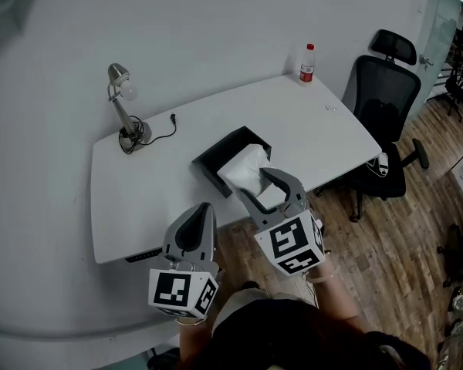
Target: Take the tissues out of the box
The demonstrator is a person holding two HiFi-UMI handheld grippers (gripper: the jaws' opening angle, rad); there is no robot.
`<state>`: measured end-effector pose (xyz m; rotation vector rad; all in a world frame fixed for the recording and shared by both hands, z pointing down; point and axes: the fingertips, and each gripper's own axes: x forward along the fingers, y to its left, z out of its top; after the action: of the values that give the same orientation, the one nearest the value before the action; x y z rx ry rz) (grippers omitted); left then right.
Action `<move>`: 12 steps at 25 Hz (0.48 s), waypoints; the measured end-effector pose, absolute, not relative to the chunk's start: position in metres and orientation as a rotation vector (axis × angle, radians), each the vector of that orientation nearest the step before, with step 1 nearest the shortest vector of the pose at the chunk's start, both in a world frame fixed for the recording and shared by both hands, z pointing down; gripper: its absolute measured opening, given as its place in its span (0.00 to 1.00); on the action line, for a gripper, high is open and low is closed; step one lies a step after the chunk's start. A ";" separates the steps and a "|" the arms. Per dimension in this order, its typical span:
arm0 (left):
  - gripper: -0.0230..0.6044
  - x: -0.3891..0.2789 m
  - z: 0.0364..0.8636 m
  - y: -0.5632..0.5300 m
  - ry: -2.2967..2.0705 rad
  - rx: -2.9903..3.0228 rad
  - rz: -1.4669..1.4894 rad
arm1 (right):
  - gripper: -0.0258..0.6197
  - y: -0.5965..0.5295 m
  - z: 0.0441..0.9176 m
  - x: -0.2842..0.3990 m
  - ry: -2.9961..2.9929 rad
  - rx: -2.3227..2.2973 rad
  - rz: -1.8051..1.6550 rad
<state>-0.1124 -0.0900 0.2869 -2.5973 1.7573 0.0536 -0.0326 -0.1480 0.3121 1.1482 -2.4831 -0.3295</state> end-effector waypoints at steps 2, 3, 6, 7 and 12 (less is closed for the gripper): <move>0.08 -0.108 0.287 -0.086 1.765 -2.592 0.050 | 0.39 -0.143 0.311 -0.030 -2.491 1.132 -0.332; 0.08 -0.107 0.286 -0.083 1.770 -2.588 0.048 | 0.39 -0.140 0.311 -0.028 -2.496 1.120 -0.331; 0.08 -0.101 0.285 -0.076 1.780 -2.576 0.043 | 0.39 -0.131 0.310 -0.024 -2.514 1.095 -0.330; 0.08 -0.099 0.286 -0.073 1.781 -2.575 0.043 | 0.39 -0.129 0.309 -0.022 -2.516 1.091 -0.334; 0.08 -0.091 0.286 -0.060 1.805 -2.557 0.034 | 0.39 -0.115 0.306 -0.014 -2.530 1.072 -0.354</move>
<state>-0.0911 -0.0602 0.2857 -2.5571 1.8053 0.0336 -0.0143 -0.1149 0.3061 1.0721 -2.5300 -0.3537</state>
